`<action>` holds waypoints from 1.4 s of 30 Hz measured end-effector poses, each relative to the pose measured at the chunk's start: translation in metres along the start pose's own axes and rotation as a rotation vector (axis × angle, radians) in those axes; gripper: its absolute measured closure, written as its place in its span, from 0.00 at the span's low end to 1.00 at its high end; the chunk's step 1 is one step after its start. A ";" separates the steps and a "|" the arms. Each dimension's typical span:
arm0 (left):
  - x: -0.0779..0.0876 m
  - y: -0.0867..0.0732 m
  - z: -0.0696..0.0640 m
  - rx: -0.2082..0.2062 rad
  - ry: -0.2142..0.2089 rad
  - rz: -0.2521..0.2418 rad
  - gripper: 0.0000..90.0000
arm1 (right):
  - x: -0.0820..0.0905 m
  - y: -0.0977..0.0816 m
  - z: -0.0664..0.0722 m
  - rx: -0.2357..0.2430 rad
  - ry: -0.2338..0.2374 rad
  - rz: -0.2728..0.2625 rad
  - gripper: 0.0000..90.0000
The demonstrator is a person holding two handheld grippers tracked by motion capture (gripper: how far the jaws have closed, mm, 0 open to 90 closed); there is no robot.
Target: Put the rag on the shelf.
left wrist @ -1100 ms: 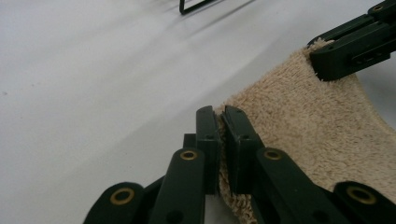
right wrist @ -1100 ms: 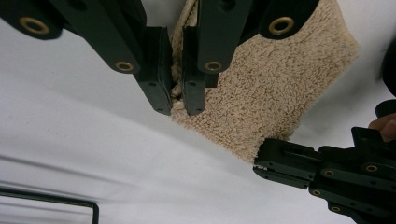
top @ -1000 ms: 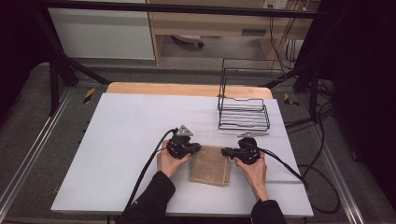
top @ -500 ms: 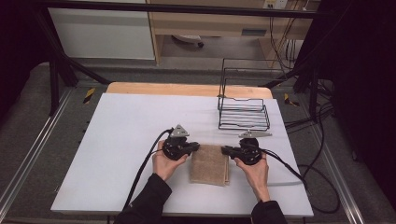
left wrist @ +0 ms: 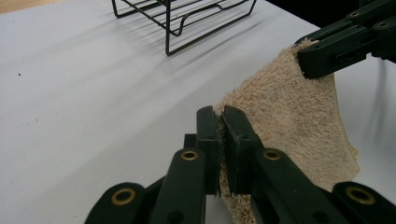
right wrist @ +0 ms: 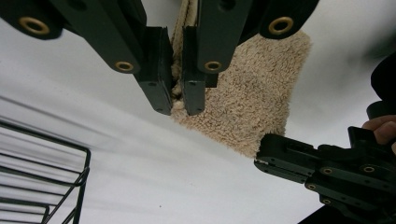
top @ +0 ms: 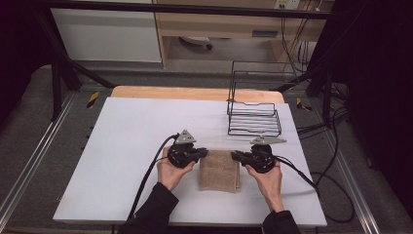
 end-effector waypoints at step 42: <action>0.028 0.053 -0.017 -0.052 0.022 -0.163 0.95 | 0.049 0.043 0.014 0.133 -0.069 -0.153 0.94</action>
Point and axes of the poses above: each handheld gripper's, and its own axes: x roughly backward along the jaws, y roughly out of its top, z roughly to its left, the point moved 5 cm from there along -x, roughly forward along the jaws, and after that the axes turned 2 degrees about y, right-handed, at the moved point
